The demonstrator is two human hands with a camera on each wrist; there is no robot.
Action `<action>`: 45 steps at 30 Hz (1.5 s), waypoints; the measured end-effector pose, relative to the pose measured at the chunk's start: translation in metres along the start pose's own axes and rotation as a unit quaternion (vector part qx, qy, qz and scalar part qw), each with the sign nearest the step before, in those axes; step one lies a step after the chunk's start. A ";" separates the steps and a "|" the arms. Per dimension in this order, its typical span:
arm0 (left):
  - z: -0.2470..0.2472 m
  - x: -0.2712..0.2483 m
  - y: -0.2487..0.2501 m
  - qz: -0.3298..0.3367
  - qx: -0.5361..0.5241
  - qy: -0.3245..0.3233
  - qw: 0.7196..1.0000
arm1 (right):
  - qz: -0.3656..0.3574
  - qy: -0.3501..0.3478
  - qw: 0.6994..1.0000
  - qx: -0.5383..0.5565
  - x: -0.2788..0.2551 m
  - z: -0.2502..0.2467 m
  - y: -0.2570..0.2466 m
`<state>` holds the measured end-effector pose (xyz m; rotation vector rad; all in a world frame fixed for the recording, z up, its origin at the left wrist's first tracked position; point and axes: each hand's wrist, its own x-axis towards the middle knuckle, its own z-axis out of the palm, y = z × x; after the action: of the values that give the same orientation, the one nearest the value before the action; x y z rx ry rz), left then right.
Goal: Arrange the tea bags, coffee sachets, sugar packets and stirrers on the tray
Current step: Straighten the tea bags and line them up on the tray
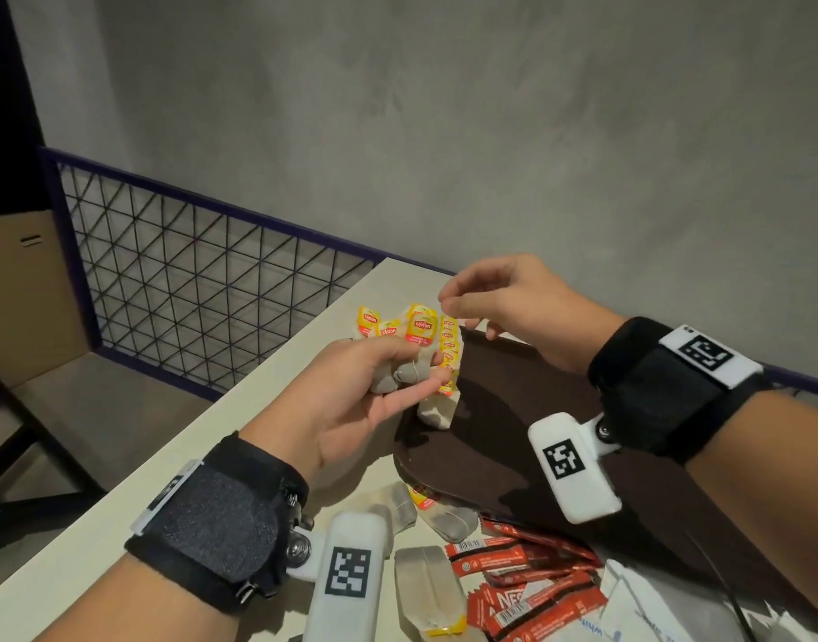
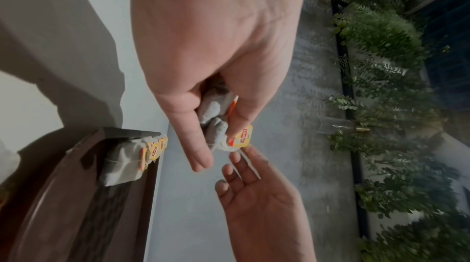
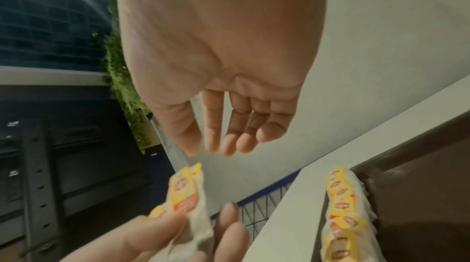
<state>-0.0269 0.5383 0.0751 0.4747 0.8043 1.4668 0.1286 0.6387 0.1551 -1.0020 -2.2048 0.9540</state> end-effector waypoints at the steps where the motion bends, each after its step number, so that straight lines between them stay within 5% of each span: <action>1: 0.001 -0.001 -0.001 0.003 0.005 0.002 1.000 | -0.013 -0.008 1.000 0.010 -0.004 0.001 -0.005; 14: 0.005 -0.007 0.002 0.006 -0.026 -0.026 0.999 | -0.059 0.021 0.991 -0.117 -0.016 0.012 -0.004; 22: 0.000 -0.003 0.001 0.036 0.001 -0.003 0.999 | 0.026 0.019 0.999 -0.002 -0.016 0.021 -0.007; 30: -0.003 0.000 0.003 0.055 -0.016 0.054 0.997 | 0.011 0.017 0.999 0.040 -0.022 0.017 -0.006; 36: -0.008 0.005 0.006 0.084 -0.026 0.102 0.991 | -0.003 -0.060 0.996 0.060 -0.039 0.008 -0.012; 41: -0.011 0.005 0.008 0.100 -0.034 0.120 0.987 | 0.108 -0.219 0.968 -0.056 -0.044 0.021 0.002; 45: -0.011 0.005 0.008 0.097 -0.028 0.110 0.989 | 0.175 -0.227 0.956 -0.058 -0.027 0.030 0.021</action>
<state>-0.0412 0.5417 0.0727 0.3593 0.9086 1.7394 0.1324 0.6160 0.1161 -1.3741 -2.5254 1.3355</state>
